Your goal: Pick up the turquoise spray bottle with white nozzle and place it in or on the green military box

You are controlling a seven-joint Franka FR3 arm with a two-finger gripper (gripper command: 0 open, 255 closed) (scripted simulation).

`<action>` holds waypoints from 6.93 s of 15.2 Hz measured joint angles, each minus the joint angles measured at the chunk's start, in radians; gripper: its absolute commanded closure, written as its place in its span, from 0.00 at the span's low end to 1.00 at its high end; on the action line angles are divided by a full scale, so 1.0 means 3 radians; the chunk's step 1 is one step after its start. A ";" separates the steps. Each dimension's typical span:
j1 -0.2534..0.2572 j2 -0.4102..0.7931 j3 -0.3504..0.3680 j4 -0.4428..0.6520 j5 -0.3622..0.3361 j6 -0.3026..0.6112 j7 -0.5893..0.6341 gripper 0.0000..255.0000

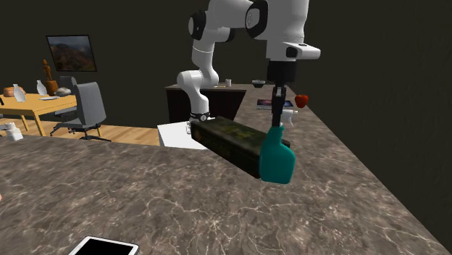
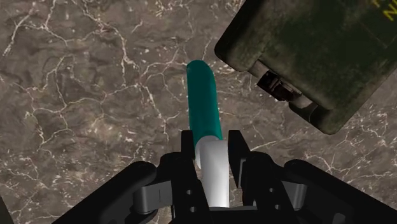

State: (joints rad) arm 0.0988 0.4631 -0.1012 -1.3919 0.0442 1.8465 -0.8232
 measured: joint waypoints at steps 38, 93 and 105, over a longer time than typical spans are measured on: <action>0.0099 -0.1368 0.0005 -0.0337 -0.0137 -0.1022 0.0110 1.00; 0.0164 -0.3341 0.0150 -0.3258 -0.0254 -0.0071 0.0373 0.00; 0.0167 -0.3331 0.0157 -0.2832 -0.0247 -0.0490 0.0368 0.00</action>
State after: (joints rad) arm 0.1489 -0.5363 -0.0540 -2.2415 -0.0299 1.6996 -0.7128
